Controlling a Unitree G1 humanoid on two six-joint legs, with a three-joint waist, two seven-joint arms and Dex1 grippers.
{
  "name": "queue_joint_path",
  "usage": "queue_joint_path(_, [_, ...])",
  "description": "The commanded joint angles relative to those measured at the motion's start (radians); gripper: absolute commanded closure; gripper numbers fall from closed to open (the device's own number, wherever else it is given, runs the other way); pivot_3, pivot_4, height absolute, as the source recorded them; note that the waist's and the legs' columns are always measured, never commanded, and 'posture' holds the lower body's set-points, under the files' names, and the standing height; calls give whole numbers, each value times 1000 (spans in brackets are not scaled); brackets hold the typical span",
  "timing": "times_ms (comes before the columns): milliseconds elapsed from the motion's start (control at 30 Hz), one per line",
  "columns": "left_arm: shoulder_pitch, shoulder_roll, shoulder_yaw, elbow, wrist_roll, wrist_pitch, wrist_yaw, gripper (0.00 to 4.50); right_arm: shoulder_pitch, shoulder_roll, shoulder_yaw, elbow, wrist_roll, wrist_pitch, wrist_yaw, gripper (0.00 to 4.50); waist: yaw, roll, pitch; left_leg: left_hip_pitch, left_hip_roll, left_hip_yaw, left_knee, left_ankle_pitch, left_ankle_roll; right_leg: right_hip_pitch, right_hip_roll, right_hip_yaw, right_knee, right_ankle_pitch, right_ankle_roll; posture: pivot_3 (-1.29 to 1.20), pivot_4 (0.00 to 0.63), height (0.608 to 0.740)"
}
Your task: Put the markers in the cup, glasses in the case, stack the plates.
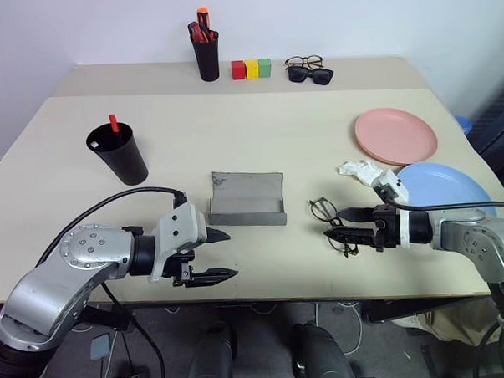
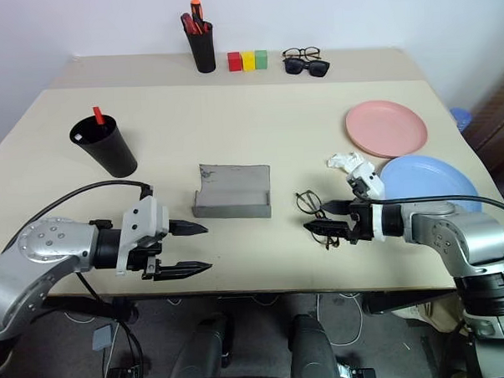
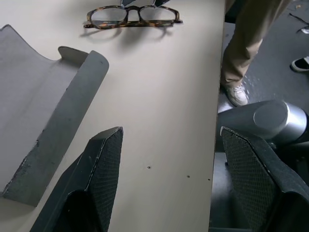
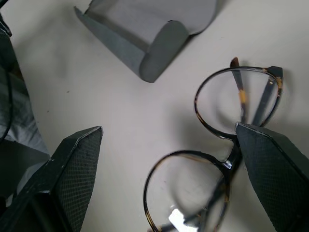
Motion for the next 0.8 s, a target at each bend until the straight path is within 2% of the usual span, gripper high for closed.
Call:
queue_joint_path(33, [-17, 7, -1, -12, -10, -11, 5, 1217, 7, -11, -29, -32, 8, 2, -9, 0, 0, 0, 0, 0, 0, 0, 0, 0, 0, 0, 0, 0, 0, 0, 0, 0, 150, 740])
queue_joint_path(433, [-33, 10, -26, 26, -2, -34, -2, 1217, -33, -5, 24, 33, -13, 5, 10, 0, -1, 0, 0, 0, 0, 0, 0, 0, 0, 0, 0, 0, 0, 0, 0, 0, 150, 740])
queue_joint_path(567, [-6, 17, -22, 37, 44, -81, 17, 1217, -98, -25, 59, 63, -99, -45, -23, 0, -2, 0, 0, 0, 0, 0, 0, 0, 0, -1, 0, 0, 0, 0, 0, 0, 150, 740])
queue_joint_path(667, [50, 28, -17, 47, 83, -125, 23, 1217, -72, -39, 15, -43, -177, -93, -131, 0, -1, 0, 0, -1, 0, 1, -1, 0, 0, -2, 0, 0, 0, 0, 0, 0, 150, 740])
queue_joint_path(800, [111, 16, 10, 31, 86, -130, 56, 1217, -24, -40, -64, -252, -251, 15, -346, 0, 2, 0, 0, -4, 0, 2, -2, 0, 0, -7, 0, 2, 1, 1, -1, 0, 150, 740])
